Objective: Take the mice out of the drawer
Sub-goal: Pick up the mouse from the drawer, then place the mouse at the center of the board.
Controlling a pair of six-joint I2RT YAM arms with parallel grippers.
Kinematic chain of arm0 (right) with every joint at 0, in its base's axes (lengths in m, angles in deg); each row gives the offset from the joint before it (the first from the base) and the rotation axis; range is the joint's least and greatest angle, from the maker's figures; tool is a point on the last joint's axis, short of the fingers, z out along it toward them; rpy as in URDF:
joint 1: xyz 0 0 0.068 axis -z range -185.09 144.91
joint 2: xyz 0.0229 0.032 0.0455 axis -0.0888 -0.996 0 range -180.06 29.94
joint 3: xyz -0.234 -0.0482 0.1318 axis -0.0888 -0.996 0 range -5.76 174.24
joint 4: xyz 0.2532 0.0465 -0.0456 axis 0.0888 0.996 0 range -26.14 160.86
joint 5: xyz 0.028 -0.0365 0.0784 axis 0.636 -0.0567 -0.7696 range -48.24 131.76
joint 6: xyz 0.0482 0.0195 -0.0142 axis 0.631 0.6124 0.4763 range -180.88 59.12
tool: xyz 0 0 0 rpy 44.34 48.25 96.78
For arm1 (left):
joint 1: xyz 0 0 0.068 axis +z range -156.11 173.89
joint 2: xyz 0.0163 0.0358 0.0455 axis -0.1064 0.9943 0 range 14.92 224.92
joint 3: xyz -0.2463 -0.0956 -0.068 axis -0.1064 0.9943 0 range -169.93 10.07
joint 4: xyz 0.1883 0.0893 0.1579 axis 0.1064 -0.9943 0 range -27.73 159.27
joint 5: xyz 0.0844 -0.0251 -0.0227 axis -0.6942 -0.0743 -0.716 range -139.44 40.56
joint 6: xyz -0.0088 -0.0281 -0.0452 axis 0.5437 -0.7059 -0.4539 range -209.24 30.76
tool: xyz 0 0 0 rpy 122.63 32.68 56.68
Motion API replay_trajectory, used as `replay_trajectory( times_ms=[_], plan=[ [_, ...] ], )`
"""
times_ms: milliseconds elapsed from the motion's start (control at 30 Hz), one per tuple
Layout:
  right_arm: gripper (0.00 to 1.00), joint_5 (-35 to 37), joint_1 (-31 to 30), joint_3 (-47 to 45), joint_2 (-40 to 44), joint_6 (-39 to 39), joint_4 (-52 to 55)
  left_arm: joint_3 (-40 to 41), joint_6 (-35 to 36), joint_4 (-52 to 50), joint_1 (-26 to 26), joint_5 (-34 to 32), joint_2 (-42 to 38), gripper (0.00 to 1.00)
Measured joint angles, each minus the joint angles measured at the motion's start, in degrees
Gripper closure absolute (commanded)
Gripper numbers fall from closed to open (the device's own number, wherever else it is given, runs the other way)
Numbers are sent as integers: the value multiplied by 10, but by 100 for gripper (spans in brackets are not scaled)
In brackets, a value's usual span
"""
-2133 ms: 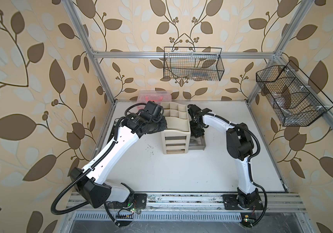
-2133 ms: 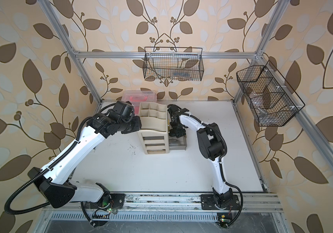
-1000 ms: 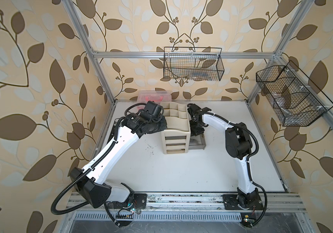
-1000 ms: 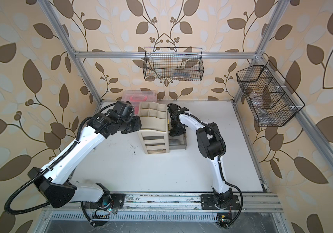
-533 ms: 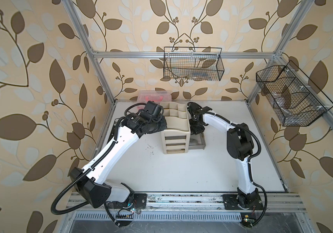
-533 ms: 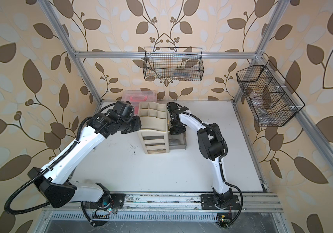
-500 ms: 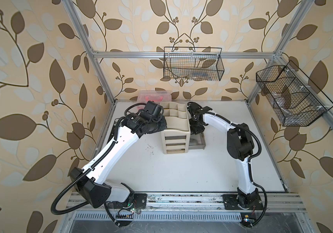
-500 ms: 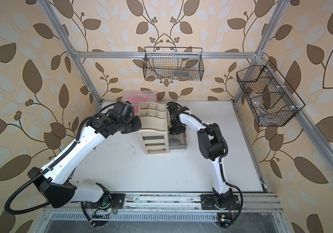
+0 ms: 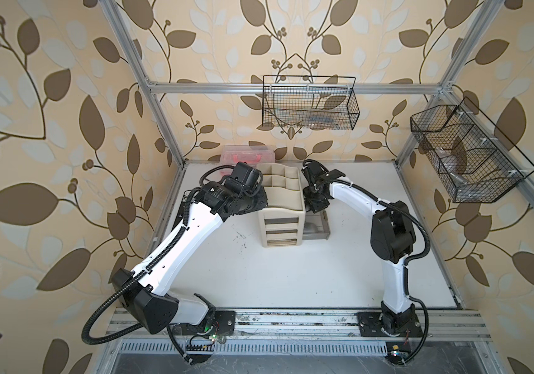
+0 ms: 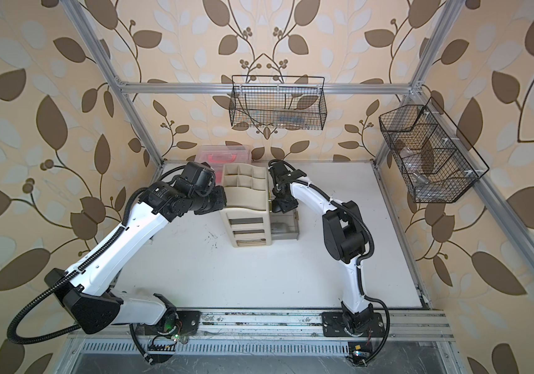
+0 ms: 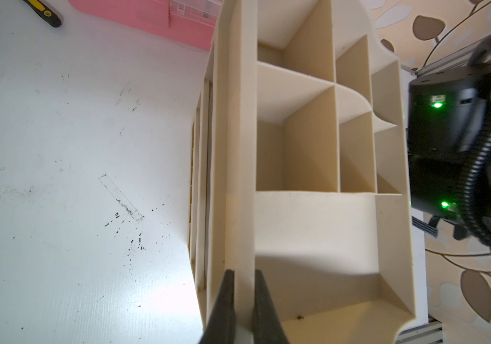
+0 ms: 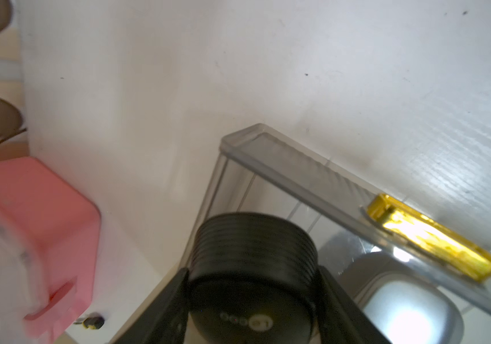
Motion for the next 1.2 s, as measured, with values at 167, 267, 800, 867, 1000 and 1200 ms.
replay_trajectory(
  times_ms=[167, 267, 800, 867, 1000, 1200],
  plan=[
    [36, 19, 5, -18, 41, -26, -3, -2, 3, -2, -1, -2, 1, 100],
    [36, 24, 19, -58, 82, -41, -12, -3, 5, -5, -1, -3, 2, 100],
    [37, -2, 156, -317, 235, -80, -87, -7, 7, -8, -1, -3, 5, 100],
    [37, -6, 169, -345, 238, -80, -94, -7, 7, -8, -1, -3, 5, 100],
    [37, -17, 178, -378, 230, -80, -112, -8, 9, -9, -1, -4, 5, 100],
    [36, -27, 186, -408, 202, -80, -141, -12, 16, -14, -1, -3, 8, 100]
  ],
)
